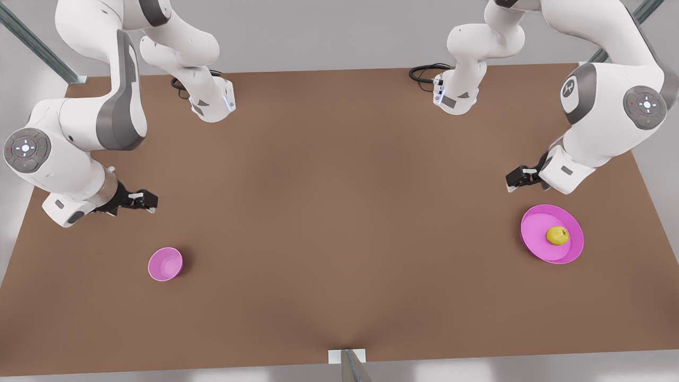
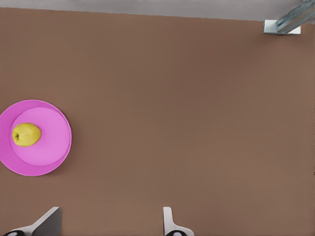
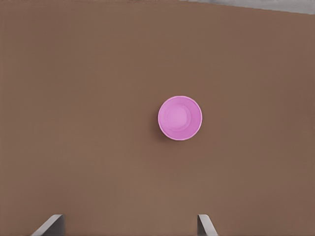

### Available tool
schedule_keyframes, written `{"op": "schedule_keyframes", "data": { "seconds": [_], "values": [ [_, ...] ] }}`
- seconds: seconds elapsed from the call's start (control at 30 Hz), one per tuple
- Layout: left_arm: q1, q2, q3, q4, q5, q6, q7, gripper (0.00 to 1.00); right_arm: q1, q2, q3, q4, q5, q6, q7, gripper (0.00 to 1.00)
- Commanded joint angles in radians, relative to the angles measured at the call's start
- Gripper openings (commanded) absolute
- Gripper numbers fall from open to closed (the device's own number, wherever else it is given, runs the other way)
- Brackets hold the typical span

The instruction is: Use the left arm to pick up the apple from the plate, transfer it to the gripper of the right arm, and then use the right arm to place it into the bowl

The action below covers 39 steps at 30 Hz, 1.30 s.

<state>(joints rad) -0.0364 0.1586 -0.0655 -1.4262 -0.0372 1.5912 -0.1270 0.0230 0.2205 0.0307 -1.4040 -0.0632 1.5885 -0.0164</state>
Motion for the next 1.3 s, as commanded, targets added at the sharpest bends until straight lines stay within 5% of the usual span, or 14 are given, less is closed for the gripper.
{"op": "schedule_keyframes", "data": {
  "seconds": [0.0,0.23,0.47,1.27],
  "values": [
    [0.003,0.001,0.001,0.000,-0.004,0.049,0.056,1.00,0.000,-0.001,0.000,0.000,0.000,0.022,-0.011,1.00],
    [0.142,0.191,0.105,-0.188,-0.040,0.497,0.211,1.00,-0.002,-0.001,0.000,0.000,0.000,0.022,-0.013,1.00],
    [0.184,0.305,0.231,-0.235,-0.188,0.659,0.579,1.00,-0.002,-0.001,0.000,0.000,0.002,0.022,-0.011,1.00],
    [0.256,0.518,0.292,-0.300,-0.268,0.774,0.692,1.00,-0.003,-0.001,0.000,0.000,0.002,0.024,-0.019,1.00]
  ]
}}
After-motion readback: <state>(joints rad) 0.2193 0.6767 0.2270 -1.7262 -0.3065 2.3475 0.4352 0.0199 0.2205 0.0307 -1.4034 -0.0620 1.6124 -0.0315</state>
